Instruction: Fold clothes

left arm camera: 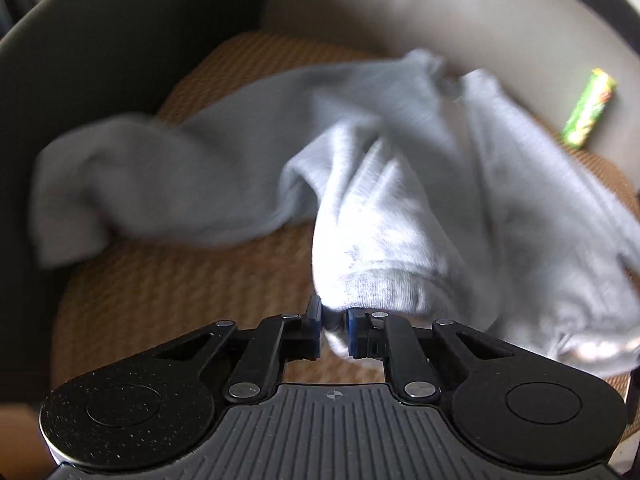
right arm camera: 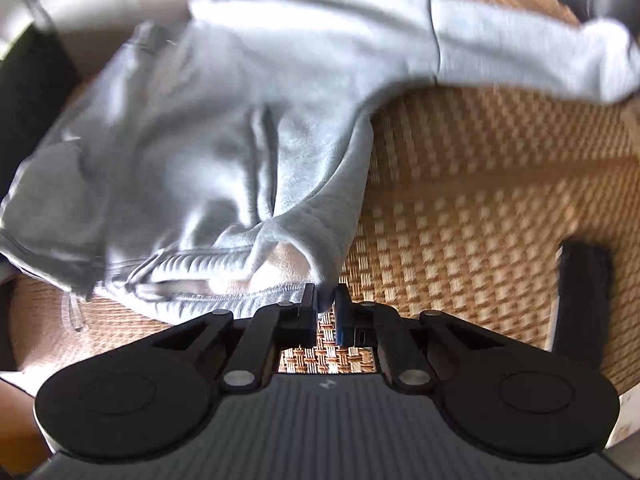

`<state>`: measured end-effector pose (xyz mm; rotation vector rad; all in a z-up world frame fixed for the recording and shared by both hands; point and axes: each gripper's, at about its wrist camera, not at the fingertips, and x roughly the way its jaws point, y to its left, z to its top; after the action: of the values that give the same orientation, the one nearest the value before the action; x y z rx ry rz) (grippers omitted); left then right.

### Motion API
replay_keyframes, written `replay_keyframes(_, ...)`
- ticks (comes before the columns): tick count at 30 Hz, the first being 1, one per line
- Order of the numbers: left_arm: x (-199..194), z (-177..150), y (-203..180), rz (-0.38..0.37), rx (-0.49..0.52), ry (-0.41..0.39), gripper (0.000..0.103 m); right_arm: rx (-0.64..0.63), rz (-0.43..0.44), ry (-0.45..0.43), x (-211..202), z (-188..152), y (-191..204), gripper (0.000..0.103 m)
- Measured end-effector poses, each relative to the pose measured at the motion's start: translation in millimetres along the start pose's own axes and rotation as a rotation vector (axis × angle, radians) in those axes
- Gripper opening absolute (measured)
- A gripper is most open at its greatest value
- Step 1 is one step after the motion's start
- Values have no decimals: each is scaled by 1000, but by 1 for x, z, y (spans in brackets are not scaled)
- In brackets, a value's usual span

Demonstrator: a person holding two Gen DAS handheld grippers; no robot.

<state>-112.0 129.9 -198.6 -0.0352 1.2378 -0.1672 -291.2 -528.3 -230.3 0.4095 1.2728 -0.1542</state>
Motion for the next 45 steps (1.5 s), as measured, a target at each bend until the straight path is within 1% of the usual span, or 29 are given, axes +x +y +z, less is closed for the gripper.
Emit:
replay_keyframes(3,16,-22,18,43,-43,82,5,-42,-15,31,-11,6,-2,9)
replay_keyframes(4,30,-30,20,54,-35,118,5,-52,-23,55,-6,6,-4,9)
replay_keyframes(6,60,-46,16,82,38,184,7,-40,-39,103,16,0,-9,9)
replay_keyframes(7,74,-55,11,98,84,218,12,-48,-61,134,32,-4,-10,9)
replay_keyframes(8,89,-64,7,113,130,251,29,-69,-92,168,50,-8,-10,10)
replay_keyframes(10,86,-71,-7,144,246,231,30,-122,-170,236,81,-18,-8,12)
replay_keyframes(11,79,-72,-8,123,254,241,42,-156,-217,253,86,-23,-5,15)
replay_keyframes(12,72,-73,-9,99,256,253,51,-173,-239,231,81,-28,-1,18)
replay_keyframes(13,60,-75,-8,74,247,235,51,-182,-248,190,70,-33,4,24)
replay_keyframes(14,49,-76,-9,62,245,218,51,-194,-241,146,57,-38,11,26)
replay_keyframes(16,29,-78,-18,35,282,173,51,-204,-105,87,34,-45,31,29)
replay_keyframes(17,22,-79,-28,20,325,146,53,-207,-23,62,24,-48,41,36)
replay_keyframes(18,16,-80,-38,5,371,118,56,-223,35,41,18,-50,53,38)
replay_keyframes(20,13,-79,-63,-63,428,99,59,-281,84,12,25,-52,81,40)
replay_keyframes(23,22,-79,-91,-160,402,106,60,-116,204,35,50,-40,86,40)
replay_keyframes(24,29,-80,-99,-168,396,104,60,-50,244,45,59,-35,86,40)
replay_keyframes(26,44,-80,-115,-167,394,94,59,46,276,45,71,-31,89,40)
replay_keyframes(30,69,-82,-131,-106,385,84,58,213,296,53,92,-28,83,41)
replay_keyframes(33,76,-81,-134,-67,399,74,59,339,281,34,99,-28,72,53)
replay_keyframes(34,80,-81,-135,-60,400,72,59,376,280,24,101,-28,68,56)
replay_keyframes(36,82,-77,-134,-59,382,72,58,416,263,22,106,-27,62,56)
replay_keyframes(37,82,-75,-133,-58,369,74,55,425,252,21,108,-25,60,56)
replay_keyframes(38,85,-74,-132,-45,357,76,29,428,240,19,111,-24,59,56)
replay_keyframes(39,87,-72,-131,-31,346,77,14,431,234,17,114,-22,58,57)
replay_keyframes(40,88,-68,-129,-54,314,89,9,435,234,20,118,-21,57,56)
replay_keyframes(41,88,-65,-128,-63,288,100,4,441,235,31,123,-19,57,49)
replay_keyframes(42,88,-62,-127,-70,264,111,2,447,244,43,127,-18,57,43)
replay_keyframes(44,81,-57,-127,-103,234,112,0,447,270,36,121,-18,54,18)
replay_keyframes(45,75,-54,-130,-119,232,102,0,446,284,27,117,-17,52,11)
